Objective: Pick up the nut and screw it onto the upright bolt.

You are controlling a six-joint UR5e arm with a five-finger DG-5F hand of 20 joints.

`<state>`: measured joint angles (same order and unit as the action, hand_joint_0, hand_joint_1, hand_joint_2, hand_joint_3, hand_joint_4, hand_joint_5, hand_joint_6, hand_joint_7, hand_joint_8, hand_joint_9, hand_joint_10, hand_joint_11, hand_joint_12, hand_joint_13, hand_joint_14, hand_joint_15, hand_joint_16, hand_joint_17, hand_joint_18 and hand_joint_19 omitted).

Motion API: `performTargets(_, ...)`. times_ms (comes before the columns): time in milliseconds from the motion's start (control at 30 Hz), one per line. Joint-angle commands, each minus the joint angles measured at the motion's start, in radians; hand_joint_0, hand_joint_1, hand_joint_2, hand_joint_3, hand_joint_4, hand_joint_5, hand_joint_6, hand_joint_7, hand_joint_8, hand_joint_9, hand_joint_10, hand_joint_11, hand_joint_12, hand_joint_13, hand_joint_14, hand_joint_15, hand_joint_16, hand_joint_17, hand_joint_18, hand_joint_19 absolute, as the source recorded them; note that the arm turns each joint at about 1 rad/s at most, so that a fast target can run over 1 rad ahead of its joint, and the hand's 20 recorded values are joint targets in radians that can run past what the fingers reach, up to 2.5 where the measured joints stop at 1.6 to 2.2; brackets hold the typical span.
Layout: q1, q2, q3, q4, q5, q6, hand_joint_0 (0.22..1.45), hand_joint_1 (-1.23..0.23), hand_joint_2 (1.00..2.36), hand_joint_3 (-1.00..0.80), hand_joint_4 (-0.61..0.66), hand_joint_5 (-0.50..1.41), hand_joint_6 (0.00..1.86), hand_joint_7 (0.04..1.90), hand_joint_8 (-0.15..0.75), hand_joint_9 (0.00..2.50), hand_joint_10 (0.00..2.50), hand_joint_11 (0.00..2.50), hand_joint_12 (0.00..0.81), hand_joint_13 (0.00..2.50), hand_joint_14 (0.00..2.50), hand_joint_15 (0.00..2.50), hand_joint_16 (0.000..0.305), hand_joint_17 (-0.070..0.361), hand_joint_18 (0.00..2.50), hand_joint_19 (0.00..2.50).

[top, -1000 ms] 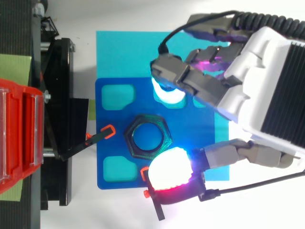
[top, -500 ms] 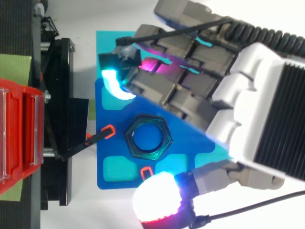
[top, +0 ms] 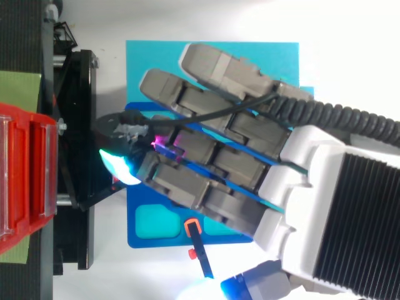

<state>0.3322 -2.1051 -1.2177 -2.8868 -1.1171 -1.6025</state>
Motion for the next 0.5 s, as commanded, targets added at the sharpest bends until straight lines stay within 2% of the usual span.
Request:
performTargets(0, 0.005, -0.001, -0.005, 0.001, -0.001, 0.0, 0.44, -0.01, 1.0, -0.5, 0.14, -0.2, 0.5, 0.57, 0.203, 0.19, 0.0, 0.0, 0.36, 0.0, 0.0, 0.0, 0.046, 0.103, 0.0, 0.0)
performTargets(133, 0.019, -0.001, -0.039, 0.037, 0.002, 0.001, 0.44, -0.01, 1.0, -0.5, 0.16, -0.2, 0.5, 0.6, 0.202, 0.18, 0.0, 0.0, 0.361, 0.0, 0.0, 0.0, 0.046, 0.103, 0.0, 0.0)
performTargets(233, 0.027, 0.0, -0.069, 0.09, 0.003, 0.003, 0.44, -0.01, 1.0, -0.5, 0.16, -0.18, 0.5, 0.64, 0.208, 0.19, 0.0, 0.0, 0.361, 0.0, 0.0, 0.0, 0.046, 0.104, 0.0, 0.0)
performTargets(467, 0.031, 0.0, -0.077, 0.096, 0.006, 0.003, 0.45, -0.03, 1.0, -0.5, 0.19, -0.16, 0.5, 0.73, 0.229, 0.24, 0.0, 0.0, 0.364, 0.03, 0.0, 0.0, 0.047, 0.105, 0.0, 0.0)
